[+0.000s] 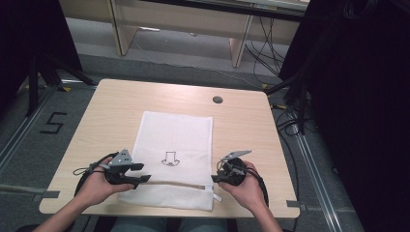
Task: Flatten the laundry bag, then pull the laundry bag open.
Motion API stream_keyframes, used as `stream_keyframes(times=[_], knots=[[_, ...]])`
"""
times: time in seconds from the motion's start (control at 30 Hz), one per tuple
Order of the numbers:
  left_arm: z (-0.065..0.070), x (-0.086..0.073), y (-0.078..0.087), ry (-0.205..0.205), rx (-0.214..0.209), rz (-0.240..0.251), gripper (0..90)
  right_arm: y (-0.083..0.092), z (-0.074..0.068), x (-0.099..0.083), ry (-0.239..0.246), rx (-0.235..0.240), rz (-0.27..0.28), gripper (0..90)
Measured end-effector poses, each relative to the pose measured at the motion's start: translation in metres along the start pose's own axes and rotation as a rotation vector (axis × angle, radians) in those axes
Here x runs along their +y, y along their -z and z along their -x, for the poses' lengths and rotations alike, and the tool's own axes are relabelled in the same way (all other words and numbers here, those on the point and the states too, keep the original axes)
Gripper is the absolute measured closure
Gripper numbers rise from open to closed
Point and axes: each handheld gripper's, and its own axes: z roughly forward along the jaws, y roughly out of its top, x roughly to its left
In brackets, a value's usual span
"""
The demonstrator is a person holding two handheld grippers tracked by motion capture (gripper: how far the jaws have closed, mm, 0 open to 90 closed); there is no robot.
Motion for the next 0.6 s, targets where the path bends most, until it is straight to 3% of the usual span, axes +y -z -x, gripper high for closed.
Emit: stream_keyframes(times=[0.03,0.23,0.4,0.43,0.5,0.57,0.6], knots=[[-0.002,0.0,0.001,-0.024,0.003,-0.005,43.7,0.0,0.0,0.0,0.003,-0.001,-0.004,66.1],[0.003,-0.001,-0.002,-0.005,-0.002,0.011,45.4,-0.003,-0.002,0.0,0.024,-0.025,-0.004,63.8],[0.012,0.004,-0.008,-0.031,-0.028,0.013,49.5,0.001,-0.008,0.003,0.058,-0.042,-0.026,79.9],[0.015,0.006,-0.011,-0.062,-0.025,0.016,50.9,0.0,-0.008,0.003,0.064,-0.041,-0.043,86.9],[0.019,0.006,-0.013,-0.057,-0.028,0.012,51.1,0.0,-0.008,0.003,0.064,-0.036,-0.054,90.0],[0.019,0.007,-0.014,-0.078,-0.047,0.003,51.9,-0.001,-0.014,0.005,0.04,-0.03,-0.094,90.0],[0.021,0.006,-0.016,-0.061,-0.055,0.008,51.9,-0.002,-0.014,0.006,0.047,-0.028,-0.091,90.0]])
